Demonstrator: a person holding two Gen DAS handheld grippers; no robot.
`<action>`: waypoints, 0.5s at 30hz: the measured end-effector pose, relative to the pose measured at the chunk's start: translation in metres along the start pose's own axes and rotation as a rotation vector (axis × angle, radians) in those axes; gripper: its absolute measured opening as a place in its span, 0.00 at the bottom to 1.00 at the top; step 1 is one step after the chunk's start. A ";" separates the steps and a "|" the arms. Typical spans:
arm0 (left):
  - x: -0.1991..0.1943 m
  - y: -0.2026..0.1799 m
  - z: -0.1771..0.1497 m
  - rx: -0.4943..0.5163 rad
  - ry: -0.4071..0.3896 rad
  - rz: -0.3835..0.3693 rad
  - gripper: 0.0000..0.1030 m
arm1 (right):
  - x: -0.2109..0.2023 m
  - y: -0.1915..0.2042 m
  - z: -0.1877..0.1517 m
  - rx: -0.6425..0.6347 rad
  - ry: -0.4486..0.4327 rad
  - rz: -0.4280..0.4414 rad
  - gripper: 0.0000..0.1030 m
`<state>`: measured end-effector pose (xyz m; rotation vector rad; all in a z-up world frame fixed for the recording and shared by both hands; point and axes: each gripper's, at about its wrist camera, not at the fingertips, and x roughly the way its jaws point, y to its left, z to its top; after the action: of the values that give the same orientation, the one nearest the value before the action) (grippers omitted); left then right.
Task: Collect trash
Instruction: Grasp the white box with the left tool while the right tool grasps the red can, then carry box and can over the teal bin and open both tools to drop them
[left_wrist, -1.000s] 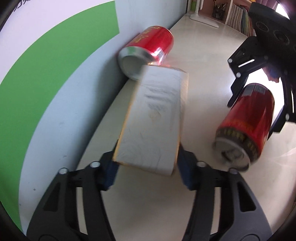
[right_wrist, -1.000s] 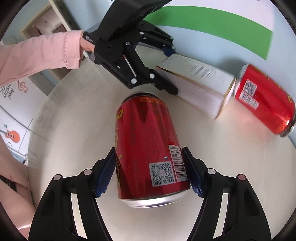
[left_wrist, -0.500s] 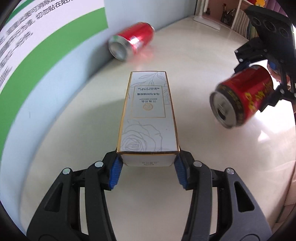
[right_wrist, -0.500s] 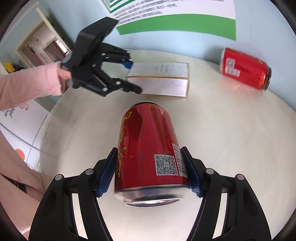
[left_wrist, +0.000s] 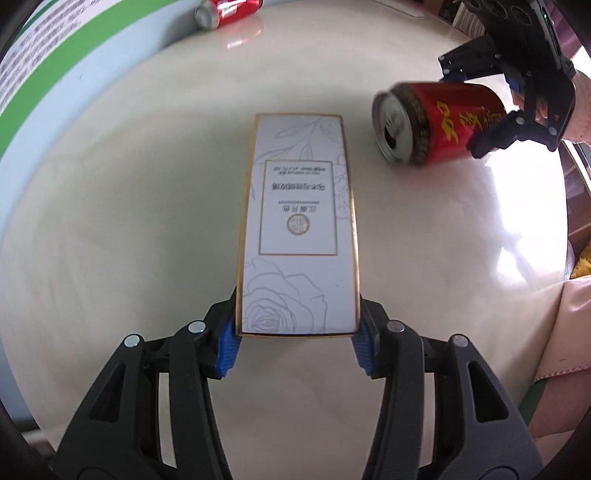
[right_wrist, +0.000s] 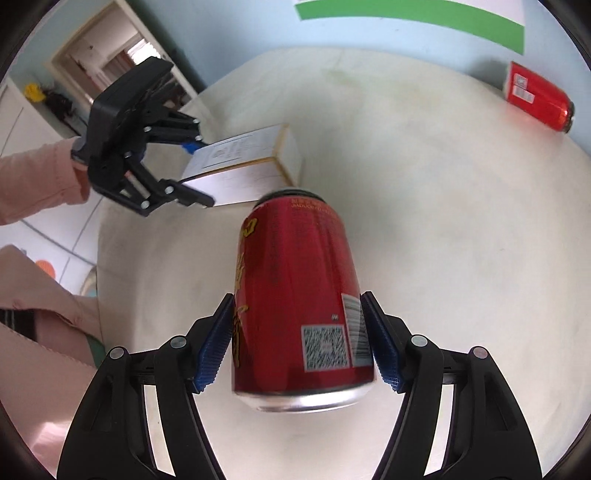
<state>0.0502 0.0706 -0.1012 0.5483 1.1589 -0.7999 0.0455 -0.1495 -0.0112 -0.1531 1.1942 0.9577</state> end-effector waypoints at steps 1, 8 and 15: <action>0.000 -0.002 -0.002 -0.012 0.004 0.004 0.47 | -0.001 0.000 -0.001 -0.004 0.002 -0.002 0.66; 0.006 0.001 0.010 -0.058 0.020 0.055 0.64 | -0.003 -0.012 0.006 -0.001 0.034 -0.044 0.67; 0.018 0.013 0.040 -0.033 0.044 0.041 0.77 | -0.002 -0.013 0.011 -0.009 0.051 -0.047 0.65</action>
<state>0.0871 0.0438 -0.1055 0.5626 1.1955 -0.7356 0.0627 -0.1527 -0.0098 -0.2131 1.2275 0.9226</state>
